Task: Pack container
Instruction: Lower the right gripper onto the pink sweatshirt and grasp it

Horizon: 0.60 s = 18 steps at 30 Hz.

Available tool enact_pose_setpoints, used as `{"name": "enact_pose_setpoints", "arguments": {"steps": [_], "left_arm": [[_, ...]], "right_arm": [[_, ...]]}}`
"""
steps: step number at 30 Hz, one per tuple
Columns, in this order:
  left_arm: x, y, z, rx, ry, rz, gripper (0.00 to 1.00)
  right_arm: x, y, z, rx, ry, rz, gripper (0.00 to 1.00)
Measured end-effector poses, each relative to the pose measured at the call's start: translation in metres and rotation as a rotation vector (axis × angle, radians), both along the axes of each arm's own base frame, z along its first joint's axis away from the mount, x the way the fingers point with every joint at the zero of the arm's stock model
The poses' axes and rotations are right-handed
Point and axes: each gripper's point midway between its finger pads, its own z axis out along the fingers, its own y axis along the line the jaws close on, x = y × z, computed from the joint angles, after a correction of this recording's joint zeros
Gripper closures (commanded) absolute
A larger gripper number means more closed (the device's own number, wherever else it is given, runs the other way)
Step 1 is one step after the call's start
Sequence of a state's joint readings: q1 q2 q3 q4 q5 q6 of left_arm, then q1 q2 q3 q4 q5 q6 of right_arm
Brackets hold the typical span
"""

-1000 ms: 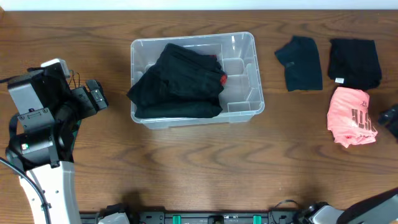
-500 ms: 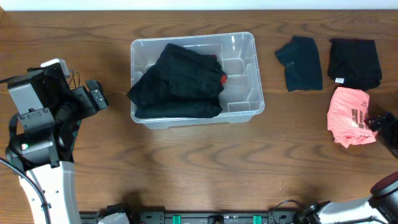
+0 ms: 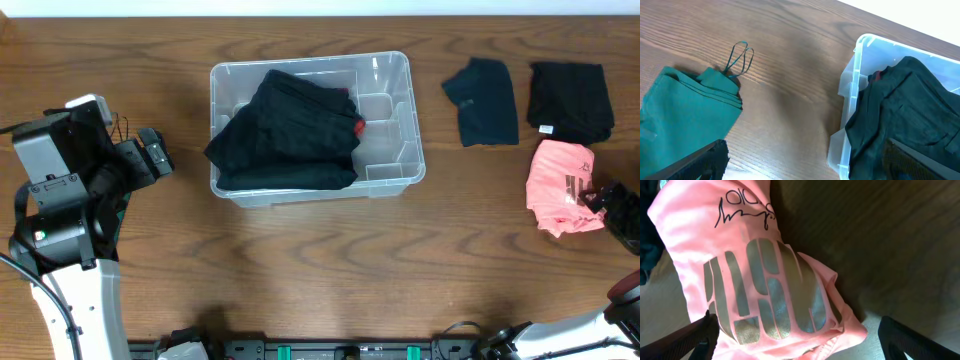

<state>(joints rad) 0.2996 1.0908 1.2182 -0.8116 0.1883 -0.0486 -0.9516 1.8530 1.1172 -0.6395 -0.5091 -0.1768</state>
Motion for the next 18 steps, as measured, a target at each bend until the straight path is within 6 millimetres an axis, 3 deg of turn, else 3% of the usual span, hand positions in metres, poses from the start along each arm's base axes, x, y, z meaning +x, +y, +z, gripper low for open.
{"name": "enact_pose_setpoints", "arguments": {"steps": [8,18], "left_arm": [[0.000,0.000,0.000,0.000,0.000,0.000,0.02],[0.000,0.000,0.000,0.000,0.000,0.000,0.02]], "right_arm": [[0.002,0.008,-0.010,0.061,-0.006,0.008,0.01],[0.035,0.004,-0.008,0.116,-0.178,0.048,0.02]]}}
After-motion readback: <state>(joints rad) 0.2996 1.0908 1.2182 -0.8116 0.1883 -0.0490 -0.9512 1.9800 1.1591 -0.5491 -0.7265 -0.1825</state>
